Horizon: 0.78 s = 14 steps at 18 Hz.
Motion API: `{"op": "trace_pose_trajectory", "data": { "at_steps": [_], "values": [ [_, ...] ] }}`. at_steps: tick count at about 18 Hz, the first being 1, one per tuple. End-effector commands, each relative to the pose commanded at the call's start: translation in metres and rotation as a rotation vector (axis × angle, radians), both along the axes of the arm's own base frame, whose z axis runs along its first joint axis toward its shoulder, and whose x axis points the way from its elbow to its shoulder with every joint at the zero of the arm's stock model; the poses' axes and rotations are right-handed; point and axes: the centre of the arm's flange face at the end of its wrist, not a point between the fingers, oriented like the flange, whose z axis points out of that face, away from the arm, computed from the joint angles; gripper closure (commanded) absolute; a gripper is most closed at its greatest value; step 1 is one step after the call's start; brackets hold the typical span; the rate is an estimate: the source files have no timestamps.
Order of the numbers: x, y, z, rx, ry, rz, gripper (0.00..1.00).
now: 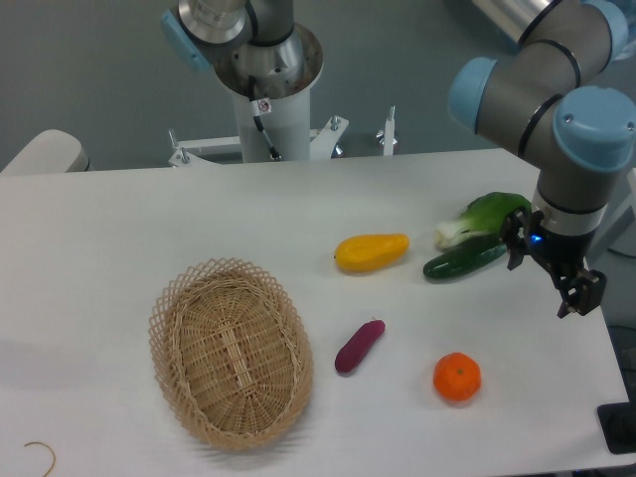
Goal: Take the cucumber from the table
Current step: 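Move the open gripper over the green cucumber and lower toward it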
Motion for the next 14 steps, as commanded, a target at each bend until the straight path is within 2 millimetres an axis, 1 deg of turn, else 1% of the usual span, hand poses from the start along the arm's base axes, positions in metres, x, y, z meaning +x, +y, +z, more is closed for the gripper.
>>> {"op": "trace_pose_trajectory", "data": {
  "at_steps": [2,4,9,12,14],
  "values": [
    [0.005,0.002,-0.01,-0.004,-0.012,-0.008,0.0],
    [0.004,0.002,-0.012,0.003,-0.001,0.003,0.0],
    [0.004,0.002,-0.027,0.002,-0.008,0.021,0.0],
    [0.007,0.001,-0.049,-0.004,-0.015,0.023,0.0],
    [0.01,-0.002,-0.062,-0.024,-0.016,0.031,0.0]
  ]
}}
